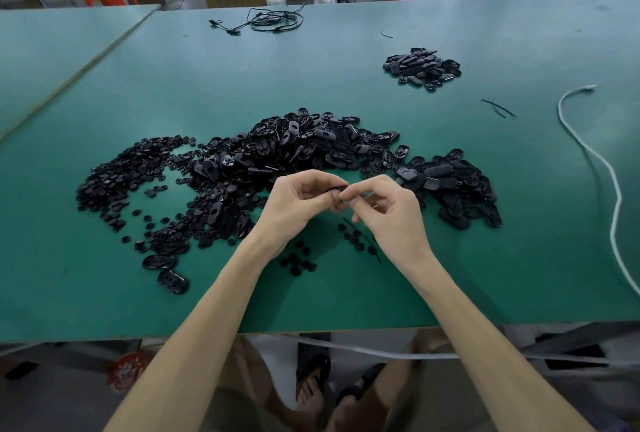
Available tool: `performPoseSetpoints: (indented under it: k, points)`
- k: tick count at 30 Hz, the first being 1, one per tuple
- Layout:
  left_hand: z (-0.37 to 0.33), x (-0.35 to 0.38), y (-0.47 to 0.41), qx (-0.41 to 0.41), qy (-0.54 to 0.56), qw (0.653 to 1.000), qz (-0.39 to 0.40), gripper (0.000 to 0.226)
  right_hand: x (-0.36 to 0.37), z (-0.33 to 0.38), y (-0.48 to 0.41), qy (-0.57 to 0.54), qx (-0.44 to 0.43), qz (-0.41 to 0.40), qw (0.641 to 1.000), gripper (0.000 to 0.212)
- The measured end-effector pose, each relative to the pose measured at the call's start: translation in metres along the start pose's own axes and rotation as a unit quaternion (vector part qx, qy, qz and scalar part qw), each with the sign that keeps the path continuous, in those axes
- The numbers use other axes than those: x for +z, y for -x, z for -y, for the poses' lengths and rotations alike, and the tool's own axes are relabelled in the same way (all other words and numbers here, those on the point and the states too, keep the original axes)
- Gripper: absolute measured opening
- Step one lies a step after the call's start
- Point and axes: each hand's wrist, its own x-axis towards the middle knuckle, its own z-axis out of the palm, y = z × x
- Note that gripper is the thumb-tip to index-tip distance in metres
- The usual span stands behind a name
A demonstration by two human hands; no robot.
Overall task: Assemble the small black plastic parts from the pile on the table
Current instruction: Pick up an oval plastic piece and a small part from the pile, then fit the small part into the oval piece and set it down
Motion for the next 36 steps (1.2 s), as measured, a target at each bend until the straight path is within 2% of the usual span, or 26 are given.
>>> performPoseSetpoints:
  k: [5, 8, 12, 15, 18, 21, 23, 26, 31, 36]
  points:
    - [-0.002, 0.002, 0.001, 0.006, 0.0, 1.0, -0.024, 0.024, 0.001, -0.001, 0.0, 0.002, 0.005, -0.024, 1.0, 0.021]
    - [-0.004, 0.001, -0.001, 0.009, 0.035, 0.997, -0.062, 0.03, 0.0, -0.003, -0.001, 0.001, 0.019, -0.07, 0.997, 0.022]
    - [-0.007, -0.01, -0.004, -0.02, 0.225, 0.96, -0.166, 0.032, -0.003, -0.007, -0.003, 0.009, 0.066, -0.168, 0.984, 0.034]
    - [-0.008, -0.02, -0.006, -0.009, 0.244, 0.936, -0.253, 0.036, -0.006, -0.008, -0.004, -0.007, 0.105, -0.226, 0.968, 0.045]
    - [-0.011, -0.017, -0.005, 0.007, 0.156, 0.939, -0.308, 0.039, -0.006, -0.008, -0.004, -0.002, 0.11, -0.239, 0.965, 0.054]
    - [-0.005, -0.015, -0.002, 0.015, -0.063, 0.938, -0.342, 0.045, -0.006, -0.009, -0.004, -0.008, 0.107, -0.242, 0.964, 0.06]
    - [0.001, -0.018, -0.001, -0.004, -0.206, 0.918, -0.338, 0.05, -0.006, -0.009, -0.004, -0.009, 0.104, -0.24, 0.965, 0.059]
    - [0.008, -0.019, -0.001, -0.043, -0.375, 0.869, -0.319, 0.05, -0.006, -0.009, -0.004, -0.006, 0.099, -0.245, 0.964, 0.055]
    - [0.012, -0.017, 0.001, -0.041, -0.451, 0.836, -0.31, 0.04, -0.006, -0.011, -0.003, -0.012, 0.093, -0.232, 0.968, 0.048]
    - [0.01, -0.018, 0.001, -0.037, -0.446, 0.834, -0.324, 0.033, 0.0, -0.007, -0.001, 0.025, 0.026, -0.106, 0.994, 0.028]
